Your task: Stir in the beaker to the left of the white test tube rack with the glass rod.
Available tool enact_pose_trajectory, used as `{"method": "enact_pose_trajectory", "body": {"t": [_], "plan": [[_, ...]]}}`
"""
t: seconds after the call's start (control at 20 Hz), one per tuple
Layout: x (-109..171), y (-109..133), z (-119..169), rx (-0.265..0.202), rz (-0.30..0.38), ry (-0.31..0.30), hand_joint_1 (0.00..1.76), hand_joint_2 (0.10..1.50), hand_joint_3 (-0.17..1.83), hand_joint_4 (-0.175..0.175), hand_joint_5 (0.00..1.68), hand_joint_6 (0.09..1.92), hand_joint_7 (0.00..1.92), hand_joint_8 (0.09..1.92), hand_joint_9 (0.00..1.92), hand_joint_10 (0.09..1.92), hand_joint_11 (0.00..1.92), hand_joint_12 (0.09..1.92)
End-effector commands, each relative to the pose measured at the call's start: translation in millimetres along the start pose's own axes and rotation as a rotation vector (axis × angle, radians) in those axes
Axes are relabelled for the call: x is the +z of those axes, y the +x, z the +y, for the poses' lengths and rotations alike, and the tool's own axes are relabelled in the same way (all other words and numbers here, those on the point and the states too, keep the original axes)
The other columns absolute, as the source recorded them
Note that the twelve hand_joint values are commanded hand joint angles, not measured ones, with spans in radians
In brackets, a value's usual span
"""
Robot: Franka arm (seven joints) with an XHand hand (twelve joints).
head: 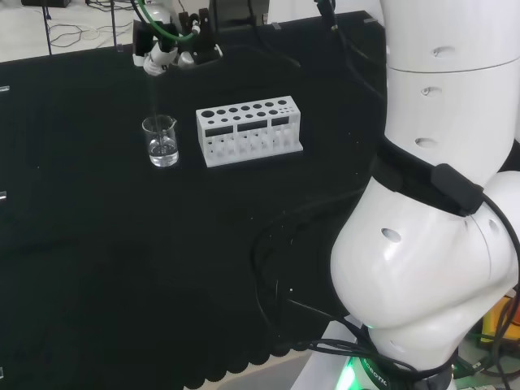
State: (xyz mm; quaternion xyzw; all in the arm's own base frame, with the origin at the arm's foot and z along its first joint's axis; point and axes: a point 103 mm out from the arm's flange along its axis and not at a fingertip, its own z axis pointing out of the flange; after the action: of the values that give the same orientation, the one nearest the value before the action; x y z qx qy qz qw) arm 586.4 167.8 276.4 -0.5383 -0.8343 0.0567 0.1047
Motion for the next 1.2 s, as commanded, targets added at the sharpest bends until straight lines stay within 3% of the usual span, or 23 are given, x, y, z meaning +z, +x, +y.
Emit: {"method": "enact_pose_trajectory", "body": {"t": [0.05, 0.45, 0.85, 1.2], "plan": [[4.7, 9.1, 9.5, -0.013, 0.001, 0.007, 1.22, 1.08, -0.17, -0.175, 1.23, 0.64, 1.48, 1.12, 1.76, 0.76, 1.76, 0.70], [3.1, -5.7, 25.7, 0.010, -0.012, 0.008, 1.22, 1.08, -0.17, -0.175, 1.23, 0.64, 1.48, 1.12, 1.76, 0.76, 1.76, 0.70], [-0.9, -27.5, 7.7, 0.054, 0.002, 0.000, 1.22, 1.08, -0.17, -0.175, 1.23, 0.63, 1.48, 1.12, 1.76, 0.76, 1.76, 0.70], [3.7, -9.5, -4.7, 0.041, -0.004, 0.011, 1.22, 1.08, -0.17, -0.175, 1.23, 0.63, 1.48, 1.12, 1.76, 0.76, 1.76, 0.70]]}}
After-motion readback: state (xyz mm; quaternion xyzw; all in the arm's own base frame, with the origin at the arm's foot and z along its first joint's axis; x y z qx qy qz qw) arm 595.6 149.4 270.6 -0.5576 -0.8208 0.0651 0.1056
